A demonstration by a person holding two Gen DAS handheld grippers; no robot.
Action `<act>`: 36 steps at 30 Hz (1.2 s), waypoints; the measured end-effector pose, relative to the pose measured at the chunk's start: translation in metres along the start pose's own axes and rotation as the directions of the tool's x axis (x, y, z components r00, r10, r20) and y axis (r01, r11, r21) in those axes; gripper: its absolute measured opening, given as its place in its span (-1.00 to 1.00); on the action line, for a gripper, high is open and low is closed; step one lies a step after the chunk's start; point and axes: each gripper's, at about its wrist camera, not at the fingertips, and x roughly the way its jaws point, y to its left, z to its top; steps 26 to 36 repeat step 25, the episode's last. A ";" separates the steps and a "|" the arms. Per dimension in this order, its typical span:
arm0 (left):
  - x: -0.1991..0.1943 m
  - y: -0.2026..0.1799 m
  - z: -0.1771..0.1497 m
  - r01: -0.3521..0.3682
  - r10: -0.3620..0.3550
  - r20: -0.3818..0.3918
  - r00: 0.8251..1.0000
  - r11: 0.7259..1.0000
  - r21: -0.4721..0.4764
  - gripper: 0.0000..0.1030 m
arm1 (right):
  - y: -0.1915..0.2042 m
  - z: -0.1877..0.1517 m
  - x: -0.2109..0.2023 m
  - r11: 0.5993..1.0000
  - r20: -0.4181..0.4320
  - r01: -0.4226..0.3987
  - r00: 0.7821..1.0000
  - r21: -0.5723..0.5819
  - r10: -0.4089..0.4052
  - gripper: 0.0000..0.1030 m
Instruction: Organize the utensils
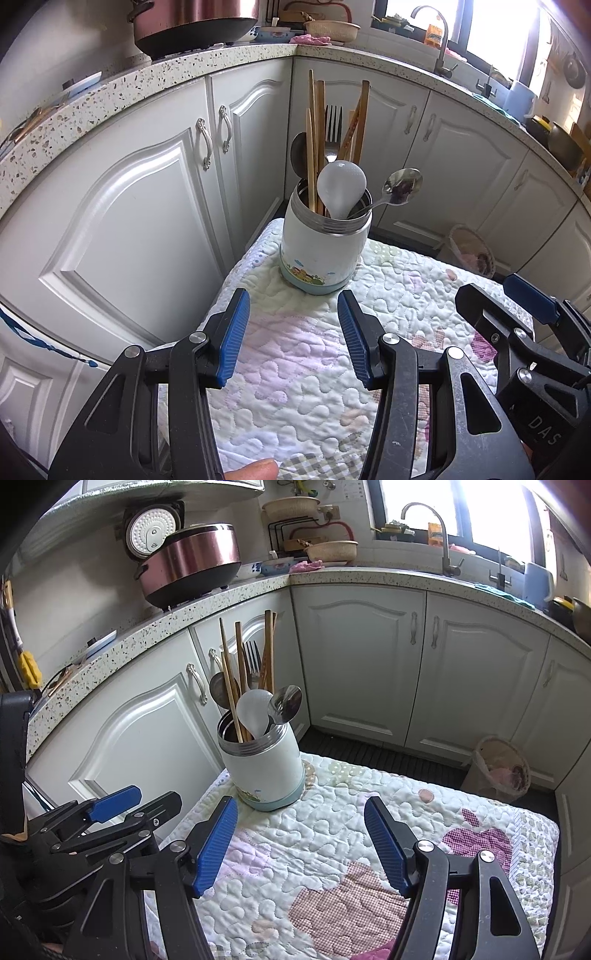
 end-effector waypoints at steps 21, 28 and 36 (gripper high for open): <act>0.006 -0.008 -0.003 0.016 -0.016 0.004 1.000 0.999 0.035 -0.05 | -0.002 -0.006 0.006 1.000 -0.015 -0.003 1.000 0.007 0.004 0.35; 0.009 -0.011 -0.006 0.027 -0.028 0.016 0.999 0.998 0.051 -0.05 | -0.011 -0.011 0.009 1.000 -0.022 -0.014 1.000 0.027 0.014 0.34; 0.009 -0.011 -0.006 0.027 -0.028 0.016 0.999 0.998 0.051 -0.05 | -0.011 -0.011 0.009 1.000 -0.022 -0.014 1.000 0.027 0.014 0.34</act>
